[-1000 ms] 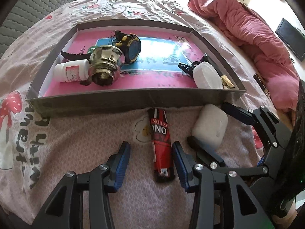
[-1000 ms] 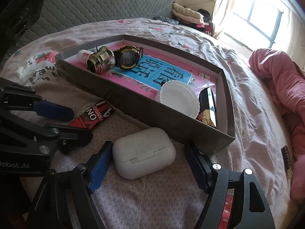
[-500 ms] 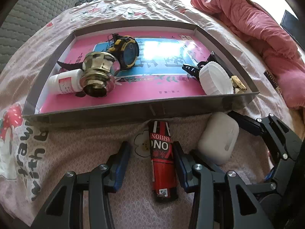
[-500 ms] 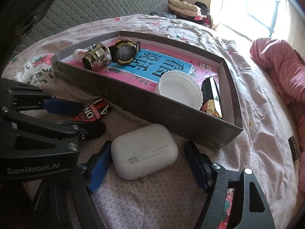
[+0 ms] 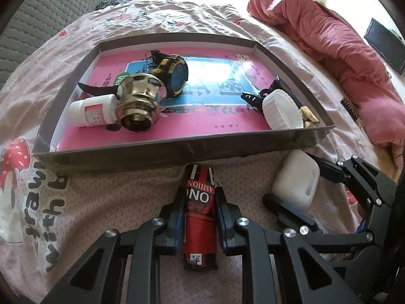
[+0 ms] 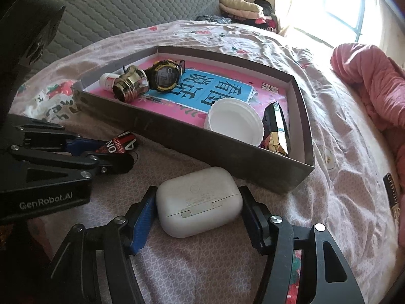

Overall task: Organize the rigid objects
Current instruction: 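Grasp the red ONO lighter with the left tool while the right tool grasps the white earbud case, then lift the lighter and earbud case with both tools over the box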

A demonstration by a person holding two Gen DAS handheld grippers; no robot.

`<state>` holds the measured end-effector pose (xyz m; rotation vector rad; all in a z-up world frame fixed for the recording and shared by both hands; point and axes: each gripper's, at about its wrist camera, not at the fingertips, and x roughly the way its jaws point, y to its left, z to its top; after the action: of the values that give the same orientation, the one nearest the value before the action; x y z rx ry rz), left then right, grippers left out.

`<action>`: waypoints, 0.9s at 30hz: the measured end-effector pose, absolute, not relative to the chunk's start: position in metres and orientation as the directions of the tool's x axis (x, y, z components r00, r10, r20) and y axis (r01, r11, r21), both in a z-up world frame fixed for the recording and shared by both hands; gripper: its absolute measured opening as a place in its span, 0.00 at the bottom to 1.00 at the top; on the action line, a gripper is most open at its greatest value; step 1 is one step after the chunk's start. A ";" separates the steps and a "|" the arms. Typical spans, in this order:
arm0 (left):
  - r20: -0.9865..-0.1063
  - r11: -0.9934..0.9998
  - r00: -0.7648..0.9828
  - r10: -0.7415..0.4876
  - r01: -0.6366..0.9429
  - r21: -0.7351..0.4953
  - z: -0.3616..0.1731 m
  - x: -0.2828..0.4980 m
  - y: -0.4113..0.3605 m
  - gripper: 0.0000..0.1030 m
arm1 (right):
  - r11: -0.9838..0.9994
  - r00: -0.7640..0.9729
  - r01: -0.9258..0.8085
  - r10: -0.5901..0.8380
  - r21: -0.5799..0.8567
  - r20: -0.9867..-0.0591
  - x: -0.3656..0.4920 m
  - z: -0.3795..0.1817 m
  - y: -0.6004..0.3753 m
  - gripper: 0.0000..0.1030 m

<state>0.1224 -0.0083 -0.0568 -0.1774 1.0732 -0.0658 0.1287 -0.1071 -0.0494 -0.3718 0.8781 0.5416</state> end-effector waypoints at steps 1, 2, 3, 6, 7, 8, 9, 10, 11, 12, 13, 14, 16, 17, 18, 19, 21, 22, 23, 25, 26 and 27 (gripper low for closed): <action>-0.866 0.982 0.478 -0.145 -0.035 -0.183 -0.056 0.121 -0.007 0.21 | 0.806 0.516 -0.587 0.296 -0.080 -0.804 0.128 -0.048 -0.108 0.63; -0.866 0.982 0.479 -0.144 -0.035 -0.183 -0.055 0.120 -0.005 0.21 | 0.807 0.515 -0.586 0.302 -0.073 -0.803 0.127 -0.046 -0.108 0.63; -0.864 0.982 0.482 -0.146 -0.032 -0.184 -0.055 0.118 -0.004 0.21 | 0.807 0.514 -0.587 0.309 -0.066 -0.800 0.126 -0.044 -0.108 0.63; -0.859 0.982 0.490 -0.151 -0.028 -0.188 -0.051 0.114 -0.002 0.21 | 0.806 0.522 -0.588 0.318 -0.064 -0.792 0.122 -0.038 -0.107 0.63; -0.856 0.982 0.494 -0.152 -0.026 -0.189 -0.049 0.113 -0.001 0.21 | 0.806 0.525 -0.588 0.321 -0.064 -0.788 0.120 -0.036 -0.106 0.63; -0.854 0.982 0.497 -0.151 -0.024 -0.188 -0.047 0.112 -0.001 0.21 | 0.808 0.528 -0.585 0.320 -0.065 -0.787 0.119 -0.034 -0.106 0.63; -0.849 0.982 0.506 -0.150 -0.021 -0.186 -0.043 0.111 -0.001 0.21 | 0.812 0.533 -0.580 0.316 -0.067 -0.785 0.119 -0.032 -0.106 0.63; -0.846 0.983 0.512 -0.149 -0.017 -0.183 -0.041 0.111 -0.001 0.21 | 0.814 0.535 -0.577 0.315 -0.066 -0.784 0.118 -0.030 -0.107 0.63; -0.843 0.984 0.517 -0.147 -0.015 -0.180 -0.038 0.109 -0.001 0.21 | 0.817 0.538 -0.573 0.319 -0.062 -0.780 0.118 -0.027 -0.107 0.63; -0.838 0.984 0.525 -0.145 -0.012 -0.178 -0.035 0.108 -0.001 0.21 | 0.819 0.540 -0.571 0.322 -0.058 -0.777 0.119 -0.025 -0.107 0.63; -0.836 0.984 0.530 -0.144 -0.009 -0.176 -0.033 0.107 -0.001 0.21 | 0.823 0.545 -0.565 0.326 -0.051 -0.772 0.118 -0.021 -0.108 0.63; -0.833 0.985 0.534 -0.142 -0.007 -0.172 -0.031 0.106 -0.002 0.21 | 0.827 0.550 -0.559 0.327 -0.048 -0.768 0.118 -0.018 -0.109 0.63; -0.827 0.986 0.545 -0.140 -0.004 -0.169 -0.026 0.103 -0.001 0.21 | 0.836 0.562 -0.548 0.334 -0.037 -0.757 0.118 -0.011 -0.111 0.63; -0.824 0.987 0.550 -0.135 -0.003 -0.163 -0.023 0.102 -0.001 0.21 | 0.840 0.569 -0.541 0.340 -0.030 -0.749 0.118 -0.008 -0.112 0.63; -0.823 0.988 0.554 -0.126 -0.002 -0.152 -0.022 0.101 -0.001 0.21 | 0.843 0.575 -0.537 0.345 -0.024 -0.742 0.117 -0.005 -0.113 0.63; -0.822 0.989 0.557 -0.119 -0.002 -0.145 -0.021 0.101 -0.001 0.21 | 0.844 0.583 -0.536 0.350 -0.023 -0.734 0.116 -0.002 -0.113 0.63; -0.820 0.990 0.562 -0.112 -0.007 -0.140 -0.020 0.099 0.001 0.21 | 0.842 0.593 -0.538 0.346 -0.038 -0.727 0.115 0.000 -0.112 0.63; -0.819 0.990 0.562 -0.111 -0.009 -0.140 -0.020 0.099 0.003 0.21 | 0.842 0.592 -0.539 0.349 -0.035 -0.727 0.115 0.000 -0.112 0.63; -0.819 0.990 0.563 -0.109 -0.011 -0.139 -0.020 0.099 0.003 0.21 | 0.842 0.590 -0.539 0.352 -0.031 -0.726 0.114 -0.001 -0.113 0.63; -0.814 0.990 0.571 -0.105 -0.016 -0.139 -0.018 0.098 0.005 0.21 | 0.839 0.591 -0.544 0.362 -0.025 -0.721 0.114 -0.002 -0.113 0.63; -0.813 0.990 0.573 -0.103 -0.017 -0.137 -0.017 0.098 0.005 0.21 | 0.837 0.595 -0.547 0.370 -0.022 -0.713 0.113 -0.003 -0.114 0.63; -0.808 0.991 0.581 -0.099 -0.020 -0.135 -0.016 0.097 0.006 0.21 | 0.836 0.596 -0.548 0.374 -0.020 -0.711 0.112 -0.004 -0.115 0.63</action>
<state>0.0974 0.0062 -0.0155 -0.1346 0.9507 -0.0464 0.1125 -0.1149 -0.0044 -0.2473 0.7624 0.5411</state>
